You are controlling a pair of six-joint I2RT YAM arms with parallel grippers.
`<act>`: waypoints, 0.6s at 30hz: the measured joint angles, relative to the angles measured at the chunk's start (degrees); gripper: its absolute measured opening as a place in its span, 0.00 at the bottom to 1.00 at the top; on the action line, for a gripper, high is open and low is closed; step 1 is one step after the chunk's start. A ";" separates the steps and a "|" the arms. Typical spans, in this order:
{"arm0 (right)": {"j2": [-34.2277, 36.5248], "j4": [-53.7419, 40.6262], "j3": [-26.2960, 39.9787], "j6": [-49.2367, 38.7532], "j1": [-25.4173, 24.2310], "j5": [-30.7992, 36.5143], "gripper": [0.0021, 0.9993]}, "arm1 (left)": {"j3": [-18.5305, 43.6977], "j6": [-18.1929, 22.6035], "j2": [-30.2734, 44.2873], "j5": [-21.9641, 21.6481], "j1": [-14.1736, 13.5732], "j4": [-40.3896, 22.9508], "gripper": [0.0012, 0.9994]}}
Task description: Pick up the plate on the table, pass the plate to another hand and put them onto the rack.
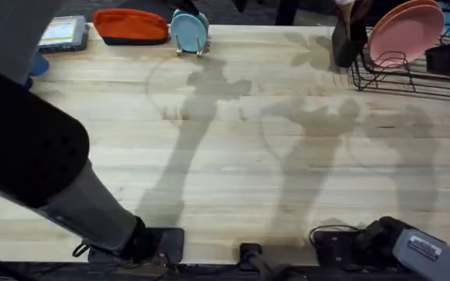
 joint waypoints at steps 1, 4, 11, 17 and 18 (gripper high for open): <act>-1.06 -1.60 0.00 3.41 0.00 0.00 1.00 | 0.00 0.67 -0.17 -0.75 0.00 0.04 1.00; -5.51 -9.15 0.00 17.89 0.00 -0.07 1.00 | -0.02 3.61 -3.04 -3.70 0.00 -0.04 1.00; -11.90 -17.19 0.00 32.57 0.00 -0.22 1.00 | 0.05 5.90 -10.31 -5.02 0.00 0.00 1.00; -16.55 -19.11 0.00 36.59 0.00 -0.24 1.00 | 0.22 6.20 -11.17 -5.09 0.00 -0.74 0.99; -17.17 -19.16 0.00 36.88 0.00 -0.24 1.00 | 0.22 6.28 -11.05 -5.13 0.00 -1.05 0.99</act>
